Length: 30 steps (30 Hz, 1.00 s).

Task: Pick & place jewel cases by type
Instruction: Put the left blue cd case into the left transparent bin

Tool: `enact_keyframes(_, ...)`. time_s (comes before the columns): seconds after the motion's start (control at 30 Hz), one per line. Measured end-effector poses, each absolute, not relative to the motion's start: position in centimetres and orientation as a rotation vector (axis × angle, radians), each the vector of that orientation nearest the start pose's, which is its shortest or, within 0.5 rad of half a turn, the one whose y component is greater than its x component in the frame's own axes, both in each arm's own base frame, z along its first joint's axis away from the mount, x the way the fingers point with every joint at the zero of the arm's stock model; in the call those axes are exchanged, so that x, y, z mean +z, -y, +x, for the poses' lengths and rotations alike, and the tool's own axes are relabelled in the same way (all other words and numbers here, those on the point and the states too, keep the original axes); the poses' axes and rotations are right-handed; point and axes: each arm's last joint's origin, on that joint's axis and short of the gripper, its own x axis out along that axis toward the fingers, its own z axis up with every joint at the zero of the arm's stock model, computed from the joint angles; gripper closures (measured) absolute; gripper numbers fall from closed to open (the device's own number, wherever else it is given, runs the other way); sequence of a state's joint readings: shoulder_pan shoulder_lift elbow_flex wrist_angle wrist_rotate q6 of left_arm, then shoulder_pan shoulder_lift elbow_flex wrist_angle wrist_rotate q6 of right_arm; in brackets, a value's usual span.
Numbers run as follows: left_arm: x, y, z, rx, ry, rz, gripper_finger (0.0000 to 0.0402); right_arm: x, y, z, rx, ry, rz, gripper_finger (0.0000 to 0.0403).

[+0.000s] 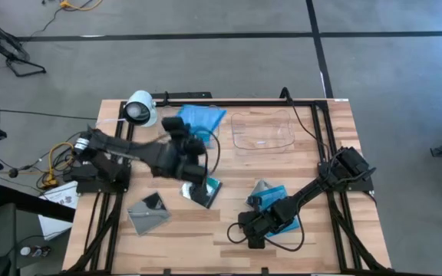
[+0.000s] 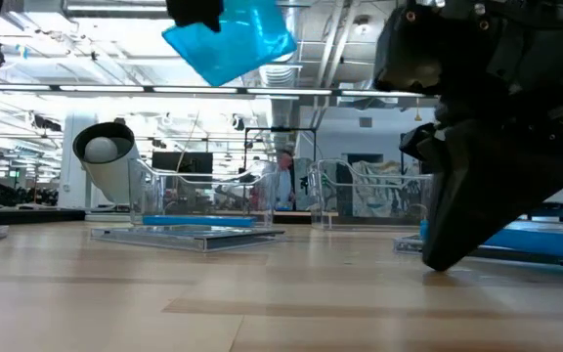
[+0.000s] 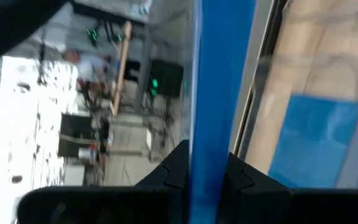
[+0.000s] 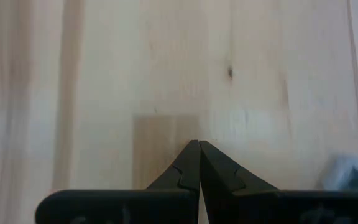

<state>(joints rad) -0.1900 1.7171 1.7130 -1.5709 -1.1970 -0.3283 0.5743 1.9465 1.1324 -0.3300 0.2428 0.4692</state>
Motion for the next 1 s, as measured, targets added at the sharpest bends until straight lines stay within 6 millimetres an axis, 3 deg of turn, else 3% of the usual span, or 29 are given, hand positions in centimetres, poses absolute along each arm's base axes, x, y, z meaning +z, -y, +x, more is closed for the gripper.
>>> enact_keyframes(0.2, 34.5, -1.6, 30.1, 0.944, -1.266, 0.669, 0.0374, 12.7, -19.6, 31.6, 0.064, -1.048, -0.053, 0.0403)
enact_keyframes(0.37, 34.2, -4.2, 30.4, 0.889, -1.339, 0.572, 0.0374, 12.7, -19.6, 31.6, 0.061, -1.049, -0.056, 0.0403)
enact_keyframes(0.73, 33.1, -7.4, 32.2, 0.659, -1.404, 0.54, 0.0374, 12.8, -19.6, 31.6, 0.066, -1.044, -0.07, 0.0403)
enact_keyframes(1.0, 31.8, -10.3, 32.2, 0.622, -1.48, 0.46, 0.0374, 12.8, -19.6, 31.6, 0.063, -1.045, -0.074, 0.0403)
